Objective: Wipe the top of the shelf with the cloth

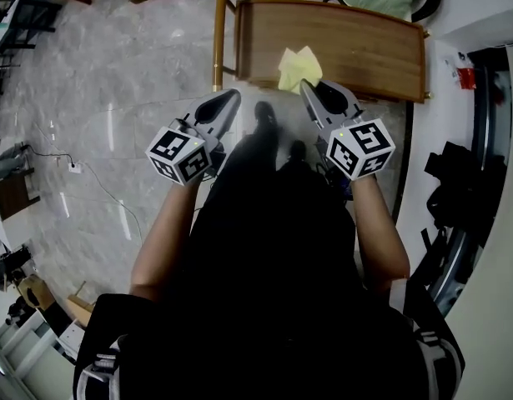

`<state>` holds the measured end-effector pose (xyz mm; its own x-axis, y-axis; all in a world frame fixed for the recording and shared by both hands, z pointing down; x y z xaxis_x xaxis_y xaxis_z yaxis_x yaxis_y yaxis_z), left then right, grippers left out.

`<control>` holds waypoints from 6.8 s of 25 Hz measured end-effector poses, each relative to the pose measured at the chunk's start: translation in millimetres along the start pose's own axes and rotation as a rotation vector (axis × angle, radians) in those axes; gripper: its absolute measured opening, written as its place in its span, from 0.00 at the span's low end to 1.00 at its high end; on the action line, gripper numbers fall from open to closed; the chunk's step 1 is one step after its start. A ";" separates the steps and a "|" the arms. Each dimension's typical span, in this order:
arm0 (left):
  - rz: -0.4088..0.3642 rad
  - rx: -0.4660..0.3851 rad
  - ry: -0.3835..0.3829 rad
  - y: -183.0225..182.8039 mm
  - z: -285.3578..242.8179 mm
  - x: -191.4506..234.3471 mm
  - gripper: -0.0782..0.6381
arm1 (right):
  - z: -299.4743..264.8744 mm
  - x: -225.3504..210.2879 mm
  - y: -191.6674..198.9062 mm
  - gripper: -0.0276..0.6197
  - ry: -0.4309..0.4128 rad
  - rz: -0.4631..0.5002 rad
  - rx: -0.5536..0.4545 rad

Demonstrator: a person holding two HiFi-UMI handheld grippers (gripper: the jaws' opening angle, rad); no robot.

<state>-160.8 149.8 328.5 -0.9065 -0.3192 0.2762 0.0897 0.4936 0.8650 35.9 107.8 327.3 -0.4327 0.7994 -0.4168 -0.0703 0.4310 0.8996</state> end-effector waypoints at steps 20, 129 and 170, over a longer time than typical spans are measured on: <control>0.120 0.266 -0.092 -54.0 -160.4 125.5 0.12 | -184.8 -131.0 -8.0 0.11 0.064 -0.160 0.244; -0.006 0.548 -0.048 29.8 -418.0 -174.8 0.12 | 151.4 -470.1 61.4 0.11 0.684 -0.327 0.528; 0.148 0.419 -0.355 -20.7 -211.2 120.5 0.12 | -237.8 -206.2 93.3 0.11 0.233 -0.241 0.552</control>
<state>-184.8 -69.7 432.3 -0.9863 0.0336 0.1613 0.1206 0.8142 0.5679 -95.1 -116.3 528.2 -0.6503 0.5685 -0.5039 0.2561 0.7885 0.5592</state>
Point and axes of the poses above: the fingertips, and each gripper's own axes: z backward along the fingers, x to its left, y out of its underside, the point moved 5 cm from there along z, backward along the fingers, and after that the axes turned 15 degrees about -y, right-handed, at the moved point
